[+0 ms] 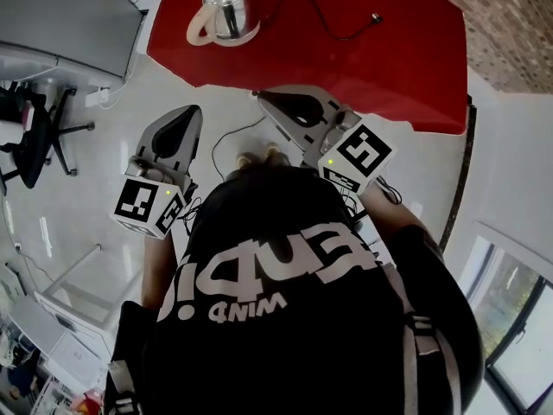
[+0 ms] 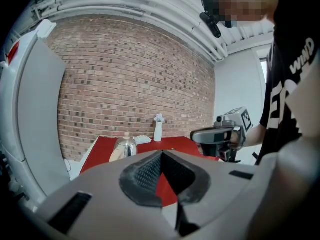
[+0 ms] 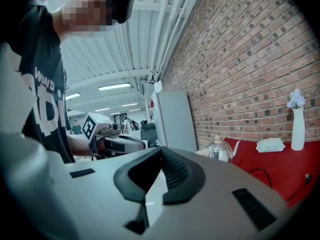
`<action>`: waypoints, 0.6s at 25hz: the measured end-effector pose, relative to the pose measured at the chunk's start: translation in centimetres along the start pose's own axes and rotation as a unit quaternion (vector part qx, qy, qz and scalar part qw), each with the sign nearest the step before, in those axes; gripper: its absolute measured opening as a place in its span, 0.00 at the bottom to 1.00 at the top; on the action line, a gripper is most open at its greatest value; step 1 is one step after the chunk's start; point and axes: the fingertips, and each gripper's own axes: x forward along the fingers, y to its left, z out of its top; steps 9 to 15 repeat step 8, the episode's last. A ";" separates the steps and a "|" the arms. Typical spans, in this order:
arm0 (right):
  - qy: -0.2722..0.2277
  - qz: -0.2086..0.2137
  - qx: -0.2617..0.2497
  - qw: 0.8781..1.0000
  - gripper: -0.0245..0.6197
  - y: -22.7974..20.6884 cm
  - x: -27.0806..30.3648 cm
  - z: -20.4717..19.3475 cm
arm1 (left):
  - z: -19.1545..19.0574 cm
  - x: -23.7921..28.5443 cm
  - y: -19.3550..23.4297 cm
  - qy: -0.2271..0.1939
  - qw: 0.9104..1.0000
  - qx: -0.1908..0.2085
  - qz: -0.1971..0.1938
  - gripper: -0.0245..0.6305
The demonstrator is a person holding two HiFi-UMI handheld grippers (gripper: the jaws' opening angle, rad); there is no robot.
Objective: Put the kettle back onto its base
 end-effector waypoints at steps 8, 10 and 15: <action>0.008 0.013 -0.002 1.000 0.07 0.3 0.9 -0.1 | 0.0 -0.6 0.8 -0.001 1.000 0.008 0.006 0.05; 0.008 0.013 -0.002 1.000 0.07 0.3 0.9 -0.1 | 0.0 -0.6 0.8 -0.001 1.000 0.008 0.006 0.05; 0.008 0.013 -0.002 1.000 0.07 0.3 0.9 -0.1 | 0.0 -0.6 0.8 -0.001 1.000 0.008 0.006 0.05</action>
